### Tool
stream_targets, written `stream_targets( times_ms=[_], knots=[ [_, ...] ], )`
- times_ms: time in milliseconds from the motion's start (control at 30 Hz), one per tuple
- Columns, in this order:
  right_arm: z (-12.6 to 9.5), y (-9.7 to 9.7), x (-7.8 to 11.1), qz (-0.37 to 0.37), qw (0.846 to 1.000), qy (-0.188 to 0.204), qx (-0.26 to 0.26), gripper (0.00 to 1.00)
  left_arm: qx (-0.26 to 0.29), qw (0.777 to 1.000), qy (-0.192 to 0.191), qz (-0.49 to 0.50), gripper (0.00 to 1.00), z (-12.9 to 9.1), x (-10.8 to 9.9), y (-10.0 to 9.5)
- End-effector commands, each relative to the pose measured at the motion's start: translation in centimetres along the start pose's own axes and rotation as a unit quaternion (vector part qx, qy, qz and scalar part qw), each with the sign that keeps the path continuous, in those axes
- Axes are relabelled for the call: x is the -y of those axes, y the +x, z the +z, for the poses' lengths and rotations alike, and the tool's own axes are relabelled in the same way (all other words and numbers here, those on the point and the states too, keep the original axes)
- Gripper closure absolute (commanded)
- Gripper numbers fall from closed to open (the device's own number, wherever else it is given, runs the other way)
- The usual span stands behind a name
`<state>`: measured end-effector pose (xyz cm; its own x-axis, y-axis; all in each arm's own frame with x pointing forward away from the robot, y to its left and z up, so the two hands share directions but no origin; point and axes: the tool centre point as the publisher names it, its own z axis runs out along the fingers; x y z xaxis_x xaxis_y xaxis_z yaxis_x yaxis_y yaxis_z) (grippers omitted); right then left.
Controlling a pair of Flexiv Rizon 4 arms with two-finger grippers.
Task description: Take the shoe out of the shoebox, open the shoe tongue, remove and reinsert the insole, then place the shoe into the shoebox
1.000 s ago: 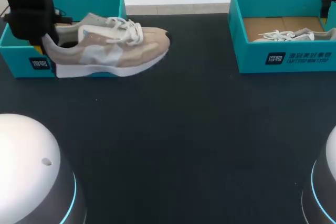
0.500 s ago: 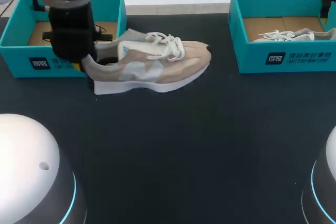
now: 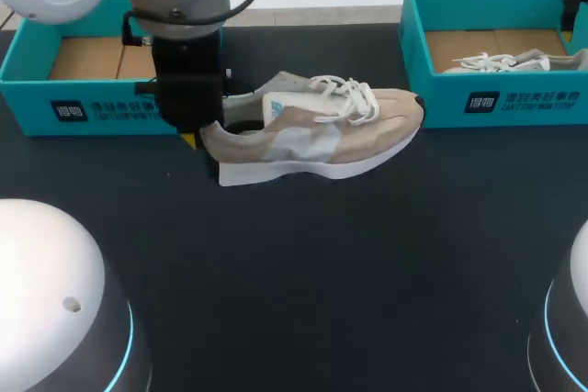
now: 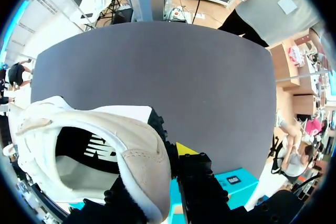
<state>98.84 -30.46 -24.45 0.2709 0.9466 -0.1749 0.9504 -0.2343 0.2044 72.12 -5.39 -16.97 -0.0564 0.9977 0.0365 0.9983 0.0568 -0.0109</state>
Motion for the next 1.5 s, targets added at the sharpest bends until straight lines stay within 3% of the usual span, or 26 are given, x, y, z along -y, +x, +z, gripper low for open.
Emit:
stream_targets(
  times_ms=[33, 400, 800, 1033, 1300, 1500],
  knots=[
    [0.0, 0.0, 0.0, 0.0, 1.0, 0.0, 0.001, 0.0, 0.0, 1.0, 0.001, 0.0, 1.0, -0.1, -0.2, -0.1],
    [0.0, 0.0, 0.0, 0.0, 1.0, 0.0, 0.001, 0.0, 0.0, 1.0, 0.001, 0.0, 1.0, -0.1, -0.2, -0.1],
    [0.0, 0.0, 0.0, 0.0, 1.0, 0.0, 0.001, 0.0, -0.025, 1.0, 0.001, 0.0, 1.0, 6.2, -1.2, -2.6],
    [0.0, 0.0, 0.0, 0.0, 1.0, 0.0, 0.001, 0.0, -0.043, 0.998, -0.001, 0.034, 1.0, 9.9, -0.1, -4.4],
    [0.0, 0.0, 0.0, 0.0, 1.0, 0.0, 0.001, 0.0, -0.057, 0.998, -0.024, 0.022, 1.0, 13.0, 0.6, -4.9],
    [0.0, 0.0, 0.0, 0.0, 1.0, 0.0, 0.001, 0.0, -0.073, 0.997, -0.024, 0.025, 1.0, 15.2, -0.2, -5.0]
  ],
)
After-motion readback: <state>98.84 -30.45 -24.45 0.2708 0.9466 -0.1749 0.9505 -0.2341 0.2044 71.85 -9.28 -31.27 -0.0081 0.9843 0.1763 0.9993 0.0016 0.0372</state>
